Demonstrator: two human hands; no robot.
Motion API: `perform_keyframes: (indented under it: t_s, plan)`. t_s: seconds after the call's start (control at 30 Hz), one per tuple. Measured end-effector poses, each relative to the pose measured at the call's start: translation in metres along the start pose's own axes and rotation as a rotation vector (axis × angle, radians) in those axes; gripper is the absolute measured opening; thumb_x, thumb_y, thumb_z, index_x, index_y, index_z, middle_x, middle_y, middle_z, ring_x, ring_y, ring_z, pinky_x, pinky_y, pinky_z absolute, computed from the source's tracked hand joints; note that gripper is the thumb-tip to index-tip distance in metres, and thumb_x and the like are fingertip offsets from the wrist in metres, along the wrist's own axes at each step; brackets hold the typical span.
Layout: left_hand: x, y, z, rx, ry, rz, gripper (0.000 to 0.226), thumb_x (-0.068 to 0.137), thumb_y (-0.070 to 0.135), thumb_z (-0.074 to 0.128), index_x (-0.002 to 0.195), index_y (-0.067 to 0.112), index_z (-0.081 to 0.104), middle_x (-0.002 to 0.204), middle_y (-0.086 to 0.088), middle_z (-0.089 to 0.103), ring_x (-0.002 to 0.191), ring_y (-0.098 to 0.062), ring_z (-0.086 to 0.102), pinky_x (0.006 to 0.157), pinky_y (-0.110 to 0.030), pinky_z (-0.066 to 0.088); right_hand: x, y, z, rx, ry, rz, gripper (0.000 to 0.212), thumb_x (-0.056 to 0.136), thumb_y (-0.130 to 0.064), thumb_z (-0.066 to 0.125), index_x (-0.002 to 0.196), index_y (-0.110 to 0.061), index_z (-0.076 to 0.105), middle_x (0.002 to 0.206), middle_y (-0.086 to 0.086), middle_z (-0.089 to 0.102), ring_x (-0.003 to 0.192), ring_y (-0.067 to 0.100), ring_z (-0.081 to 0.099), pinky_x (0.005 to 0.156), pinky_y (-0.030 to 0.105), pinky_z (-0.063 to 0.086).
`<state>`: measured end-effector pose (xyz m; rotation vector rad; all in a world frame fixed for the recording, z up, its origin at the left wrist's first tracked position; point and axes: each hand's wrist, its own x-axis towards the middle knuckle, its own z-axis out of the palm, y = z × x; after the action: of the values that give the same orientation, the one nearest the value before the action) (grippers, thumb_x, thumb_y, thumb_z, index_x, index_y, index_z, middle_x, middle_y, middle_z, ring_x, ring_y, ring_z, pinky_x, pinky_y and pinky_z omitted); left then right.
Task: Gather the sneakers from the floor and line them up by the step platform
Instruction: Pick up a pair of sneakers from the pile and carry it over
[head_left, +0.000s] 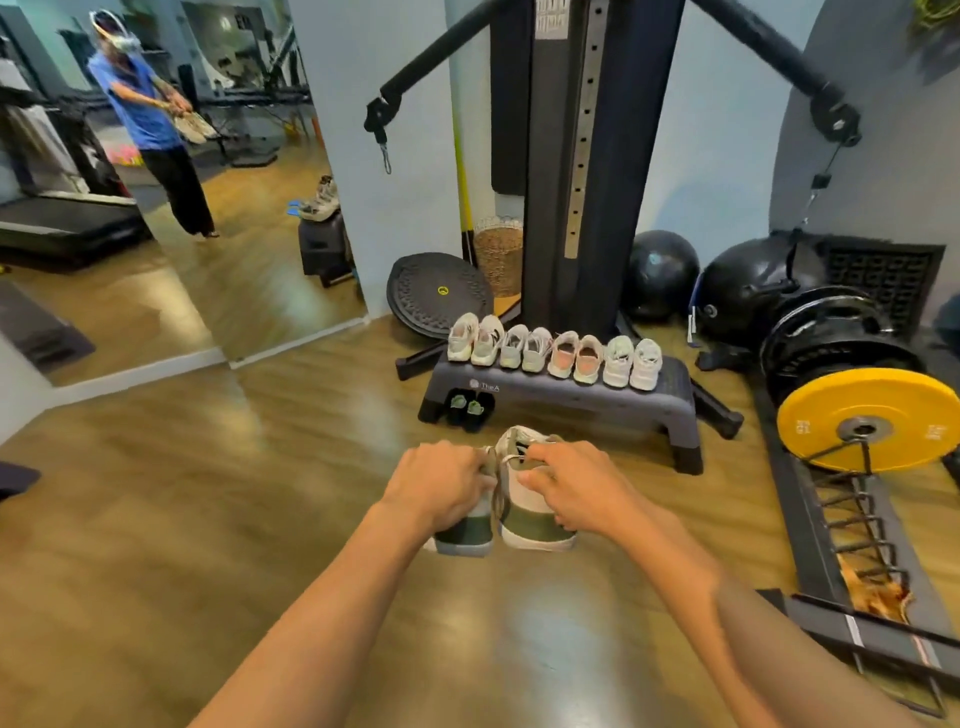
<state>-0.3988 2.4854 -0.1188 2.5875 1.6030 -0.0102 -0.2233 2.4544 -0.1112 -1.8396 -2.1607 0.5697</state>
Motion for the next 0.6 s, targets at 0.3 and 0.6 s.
perform_keyframes:
  t_s: [0.3, 0.6]
  plan:
    - [0.228, -0.093, 0.048, -0.157, -0.155, -0.014, 0.021, 0.088, 0.043, 0.054, 0.087, 0.024, 0.06, 0.096, -0.007, 0.067, 0.092, -0.029, 0.062, 0.076, -0.037, 0.046, 0.215, 0.075, 0.032, 0.104, -0.147, 0.144, 0.012, 0.09, -0.034, 0.058, 0.097, -0.025, 0.059, 0.094, 0.002, 0.065, 0.073, 0.019, 0.063, 0.062, 0.035, 0.055]
    - [0.407, -0.14, 0.123, -0.238, -0.336, -0.052, 0.044, 0.075, 0.027, 0.076, 0.113, 0.019, 0.056, 0.117, -0.009, 0.063, 0.109, -0.032, 0.058, 0.082, -0.037, 0.047, 0.384, 0.163, 0.079, 0.111, -0.246, 0.292, 0.042, 0.081, -0.02, 0.068, 0.12, -0.025, 0.055, 0.118, 0.005, 0.061, 0.102, 0.025, 0.059, 0.08, 0.038, 0.054]
